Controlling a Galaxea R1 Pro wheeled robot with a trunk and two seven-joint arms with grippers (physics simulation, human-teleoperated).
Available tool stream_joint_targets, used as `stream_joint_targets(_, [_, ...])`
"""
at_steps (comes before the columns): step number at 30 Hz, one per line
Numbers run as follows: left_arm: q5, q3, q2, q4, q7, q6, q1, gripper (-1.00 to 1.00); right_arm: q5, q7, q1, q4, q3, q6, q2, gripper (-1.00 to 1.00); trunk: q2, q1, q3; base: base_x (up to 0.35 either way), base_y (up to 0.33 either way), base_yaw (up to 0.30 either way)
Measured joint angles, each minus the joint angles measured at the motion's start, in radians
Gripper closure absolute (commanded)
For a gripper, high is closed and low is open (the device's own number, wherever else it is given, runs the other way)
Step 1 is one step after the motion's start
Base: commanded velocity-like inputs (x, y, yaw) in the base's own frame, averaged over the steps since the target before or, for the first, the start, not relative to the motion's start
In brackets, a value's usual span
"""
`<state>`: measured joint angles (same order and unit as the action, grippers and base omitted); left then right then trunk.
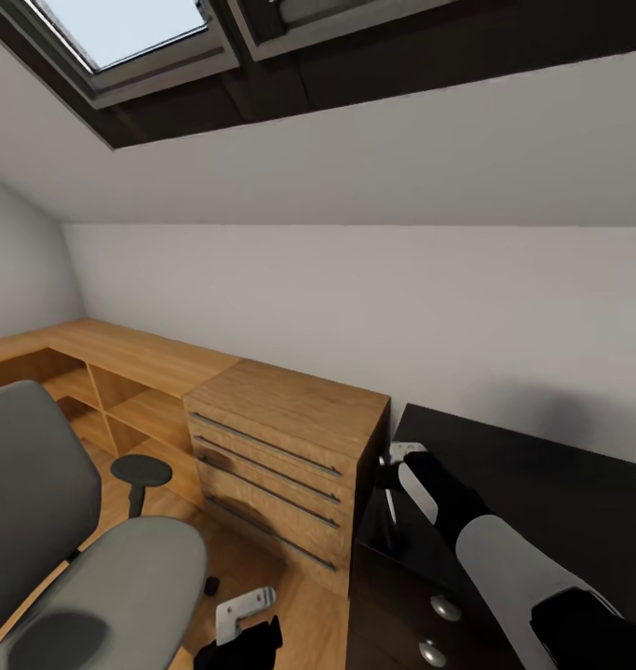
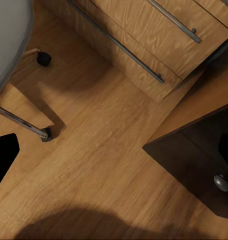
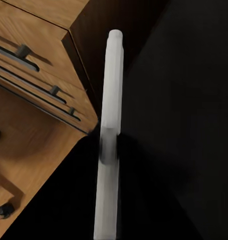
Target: In the bedroom, organize the workspace by keeping the computer under the desk, ensuring the monitor is on the desk, placing the keyboard on the desk next to the monitor, placing the mouse on the desk next to the keyboard, moving the folder from the swivel chair onto the desk next to the mouse, stacking the notebook on top of the folder with the pen on top of the notebook, and positioning the swivel chair next to the desk.
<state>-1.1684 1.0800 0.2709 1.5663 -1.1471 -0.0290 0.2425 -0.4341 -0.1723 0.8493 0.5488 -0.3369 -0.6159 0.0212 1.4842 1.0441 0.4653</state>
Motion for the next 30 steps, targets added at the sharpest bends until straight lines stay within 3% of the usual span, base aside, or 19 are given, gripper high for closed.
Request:
stream_joint_targets(6, [0.0, 0.019, -0.007, -0.001, -0.002, 0.0, 0.0, -1.0, 0.001, -0.005, -0.001, 0.072, 0.02, -0.001, -0.005, 1.0, -0.042, -0.022, -0.019, -0.21, 0.0, 0.0])
stream_joint_targets(7, [0.0, 0.02, -0.007, -0.001, -0.002, 0.0, 0.0, -1.0, 0.001, -0.006, -0.001, 0.081, 0.044, -0.003, -0.006, 1.0, -0.049, -0.026, -0.022, -0.321, 0.0, 0.0])
stream_joint_targets(9, [0.0, 0.021, -0.007, -0.001, -0.002, 0.0, 0.0, -1.0, 0.002, -0.006, -0.001, 0.109, 0.143, -0.044, -0.008, 1.0, -0.063, -0.034, -0.028, -0.328, 0.0, 0.0])
stream_joint_targets(10, [0.0, 0.021, -0.007, -0.001, -0.002, 0.0, 0.0, -1.0, 0.001, -0.006, -0.001, 0.121, 0.163, -0.06, -0.008, 1.0, -0.07, -0.038, -0.031, -0.334, 0.0, 0.0])
stream_joint_targets(12, [0.0, 0.021, -0.008, -0.004, -0.001, 0.0, 0.0, -1.0, 0.001, -0.006, -0.007, 0.253, 0.23, -0.152, -0.009, 1.0, -0.084, -0.045, -0.038, -0.337, 0.0, 0.0])
stream_joint_targets(13, [0.0, 0.022, -0.008, -0.006, -0.001, 0.0, 0.0, -1.0, 0.001, -0.006, -0.013, 0.297, 0.238, -0.165, -0.01, 1.0, -0.091, -0.049, -0.041, -0.338, 0.0, 0.0])
stream_joint_targets(17, [0.0, 0.021, -0.02, -0.032, 0.0, -0.001, 0.0, -1.0, 0.002, -0.029, -0.036, 0.376, 0.254, -0.185, -0.01, 1.0, -0.119, -0.065, -0.053, -0.339, 0.0, -0.006])
stream_joint_targets(30, [-0.003, 0.02, -0.026, -0.059, 0.001, 0.0, 0.0, -1.0, 0.001, -0.031, -0.037, 0.38, 0.254, -0.188, -0.01, 1.0, -0.126, -0.069, -0.058, -0.012, 0.0, -0.236])
